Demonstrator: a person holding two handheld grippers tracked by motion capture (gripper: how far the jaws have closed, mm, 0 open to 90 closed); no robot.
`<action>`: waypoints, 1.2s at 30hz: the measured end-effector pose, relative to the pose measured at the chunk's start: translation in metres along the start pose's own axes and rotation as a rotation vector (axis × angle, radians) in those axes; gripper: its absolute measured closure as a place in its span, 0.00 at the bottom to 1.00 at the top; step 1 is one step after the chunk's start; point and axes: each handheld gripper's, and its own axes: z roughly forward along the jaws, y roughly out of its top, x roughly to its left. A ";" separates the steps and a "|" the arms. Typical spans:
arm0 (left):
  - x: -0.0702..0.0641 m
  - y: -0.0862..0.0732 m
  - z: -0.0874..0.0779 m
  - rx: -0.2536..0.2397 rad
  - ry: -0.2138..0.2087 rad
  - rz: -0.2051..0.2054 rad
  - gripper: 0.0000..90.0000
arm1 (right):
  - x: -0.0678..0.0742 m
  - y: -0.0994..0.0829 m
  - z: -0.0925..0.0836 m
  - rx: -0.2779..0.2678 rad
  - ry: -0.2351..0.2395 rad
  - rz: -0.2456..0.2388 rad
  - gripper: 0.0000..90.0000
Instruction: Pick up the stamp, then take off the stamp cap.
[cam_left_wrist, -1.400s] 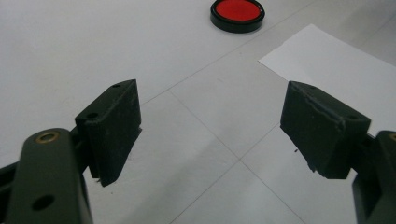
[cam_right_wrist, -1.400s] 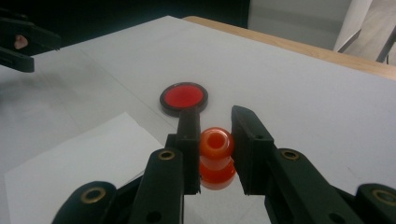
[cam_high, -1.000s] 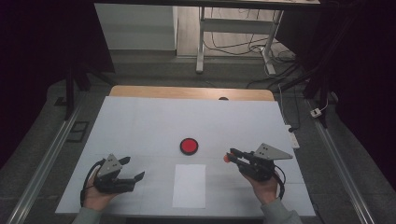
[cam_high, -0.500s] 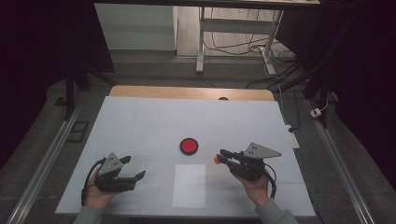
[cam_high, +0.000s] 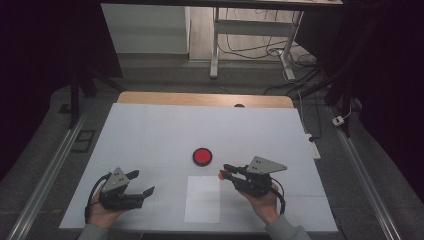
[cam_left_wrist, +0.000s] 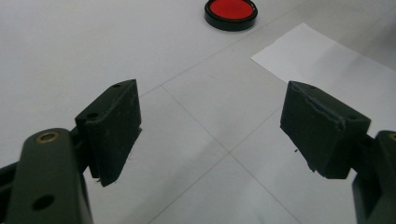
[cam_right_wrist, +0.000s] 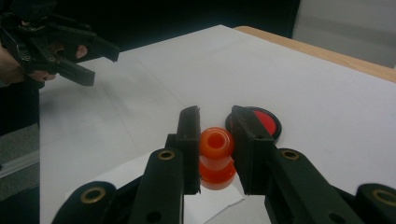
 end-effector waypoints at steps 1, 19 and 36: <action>0.000 0.000 0.000 0.001 -0.004 -0.001 0.23 | 0.000 0.000 0.000 0.000 0.000 0.000 0.81; -0.006 0.007 0.005 0.005 -0.012 0.038 0.23 | 0.001 -0.002 0.002 0.000 -0.004 0.005 0.81; -0.018 0.025 0.023 0.004 -0.071 0.087 0.23 | 0.001 -0.001 0.000 -0.009 -0.011 0.012 0.81</action>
